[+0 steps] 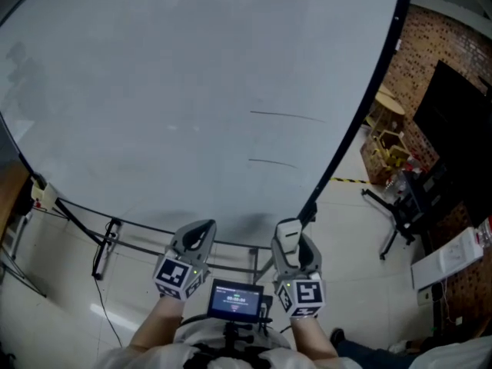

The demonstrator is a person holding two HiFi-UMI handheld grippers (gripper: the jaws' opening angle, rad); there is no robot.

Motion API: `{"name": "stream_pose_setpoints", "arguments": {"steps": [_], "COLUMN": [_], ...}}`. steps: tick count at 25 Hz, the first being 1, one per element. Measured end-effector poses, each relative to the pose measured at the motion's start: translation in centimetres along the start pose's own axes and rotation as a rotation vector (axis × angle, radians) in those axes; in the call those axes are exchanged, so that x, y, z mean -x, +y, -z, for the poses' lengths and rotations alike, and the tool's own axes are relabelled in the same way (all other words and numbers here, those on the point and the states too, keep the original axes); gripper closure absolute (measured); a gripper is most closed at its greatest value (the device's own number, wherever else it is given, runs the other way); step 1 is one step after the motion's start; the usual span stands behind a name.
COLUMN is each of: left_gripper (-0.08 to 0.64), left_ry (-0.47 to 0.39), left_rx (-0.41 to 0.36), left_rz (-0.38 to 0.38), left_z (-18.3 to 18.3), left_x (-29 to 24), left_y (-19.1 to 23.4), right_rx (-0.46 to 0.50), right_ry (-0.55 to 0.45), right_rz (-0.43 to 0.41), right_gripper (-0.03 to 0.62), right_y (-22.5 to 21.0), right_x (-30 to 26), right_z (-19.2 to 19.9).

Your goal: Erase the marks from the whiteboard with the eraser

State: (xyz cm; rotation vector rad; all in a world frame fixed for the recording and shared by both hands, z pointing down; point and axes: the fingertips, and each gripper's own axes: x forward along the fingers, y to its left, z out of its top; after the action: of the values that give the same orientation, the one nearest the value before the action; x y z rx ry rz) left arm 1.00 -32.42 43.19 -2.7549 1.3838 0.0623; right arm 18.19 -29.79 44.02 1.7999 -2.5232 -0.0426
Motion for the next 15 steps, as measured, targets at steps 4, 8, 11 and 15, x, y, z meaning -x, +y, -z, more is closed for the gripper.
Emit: {"name": "stream_pose_setpoints", "arguments": {"steps": [4,8,11,15], "left_gripper": [0.554,0.554,0.554,0.554], "left_ry": [-0.006,-0.022,-0.023,-0.026], "left_rx": [0.001,-0.008,-0.012,-0.011], "left_rz": [0.004,0.009,0.013,-0.003], "left_z": [-0.5,-1.3,-1.7,-1.7], "left_x": [0.6,1.2,1.6,2.4], "left_y": [1.0,2.4,3.6,5.6], "right_rx": [0.052,0.108,0.129,0.158], "right_ry": [-0.044,-0.103,-0.148,-0.192], "right_rz": [0.014,0.015,0.018,0.009], "right_gripper": [0.327,0.327,0.327,0.327], "right_y": [0.9,2.4,3.5,5.6], "right_x": [-0.7,-1.9,-3.3,-5.3], "right_z": [-2.6,-6.3,-9.1,-12.7]}}
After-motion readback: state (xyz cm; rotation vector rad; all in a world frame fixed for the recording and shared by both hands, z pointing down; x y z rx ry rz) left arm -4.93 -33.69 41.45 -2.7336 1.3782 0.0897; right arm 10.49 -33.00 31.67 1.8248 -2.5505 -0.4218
